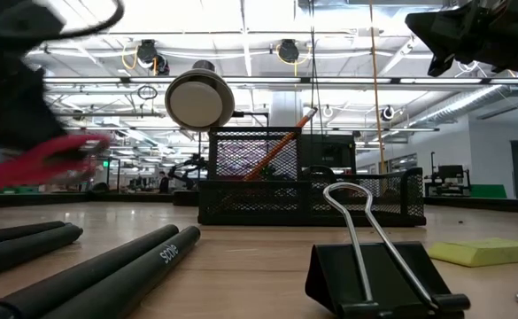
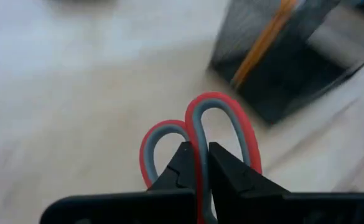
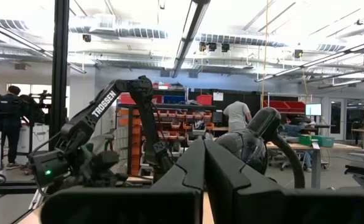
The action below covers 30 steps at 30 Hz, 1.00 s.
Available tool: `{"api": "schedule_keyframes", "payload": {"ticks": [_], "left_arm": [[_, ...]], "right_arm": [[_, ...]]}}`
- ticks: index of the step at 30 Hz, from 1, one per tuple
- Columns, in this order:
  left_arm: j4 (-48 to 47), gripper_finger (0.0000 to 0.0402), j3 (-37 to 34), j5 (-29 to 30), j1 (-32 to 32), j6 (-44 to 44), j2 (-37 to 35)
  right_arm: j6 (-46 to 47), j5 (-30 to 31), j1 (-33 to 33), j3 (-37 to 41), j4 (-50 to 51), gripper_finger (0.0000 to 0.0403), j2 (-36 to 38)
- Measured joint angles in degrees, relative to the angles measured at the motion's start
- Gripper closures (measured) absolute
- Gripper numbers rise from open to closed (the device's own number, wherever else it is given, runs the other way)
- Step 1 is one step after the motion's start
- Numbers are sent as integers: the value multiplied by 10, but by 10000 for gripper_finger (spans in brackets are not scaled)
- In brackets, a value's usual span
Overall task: Pick and place office supplies into organizer
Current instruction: Put the scissors into the desk organizer
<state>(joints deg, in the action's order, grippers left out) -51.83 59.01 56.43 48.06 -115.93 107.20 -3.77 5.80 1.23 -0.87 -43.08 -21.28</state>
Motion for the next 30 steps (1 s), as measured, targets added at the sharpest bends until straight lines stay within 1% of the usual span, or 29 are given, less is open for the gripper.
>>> {"api": "schedule_keyframes", "payload": {"ticks": [4, 7, 11, 14, 16, 18, 20, 22, 24, 26, 27, 30], "left_arm": [[-1, 383, 21, 121, -16, 73, -3], [-1, 374, 44, 189, -28, 154, -18], [3, 384, 71, 228, -47, 271, -57], [60, 392, 78, 230, -63, 403, -98], [135, 392, 78, 197, -79, 534, -124], [223, 388, 78, 140, -99, 684, -147], [338, 382, 78, 63, -126, 848, -164], [448, 381, 78, -33, -157, 995, -173], [540, 384, 78, -128, -188, 1111, -172], [606, 389, 78, -208, -217, 1198, -172], [631, 390, 78, -242, -232, 1228, -172], [679, 385, 78, -331, -279, 1280, -172]], "right_arm": [[0, 0, 0, 0, 0, 403, 0], [0, 1, 0, 0, 0, 403, 0], [1, 1, 0, 0, 0, 403, 0], [0, 1, 0, 0, 0, 403, 0], [0, 1, 0, 0, 0, 403, 0], [0, 1, 0, 0, 0, 403, 0], [0, 1, 0, 0, 0, 403, 0], [0, 1, 0, 0, -3, 403, 0], [0, 1, 0, 0, -4, 403, 0], [0, 1, 0, 0, -4, 403, 0], [0, 1, 0, 0, -4, 403, 0], [0, 0, 0, 0, -4, 403, 0]]}}
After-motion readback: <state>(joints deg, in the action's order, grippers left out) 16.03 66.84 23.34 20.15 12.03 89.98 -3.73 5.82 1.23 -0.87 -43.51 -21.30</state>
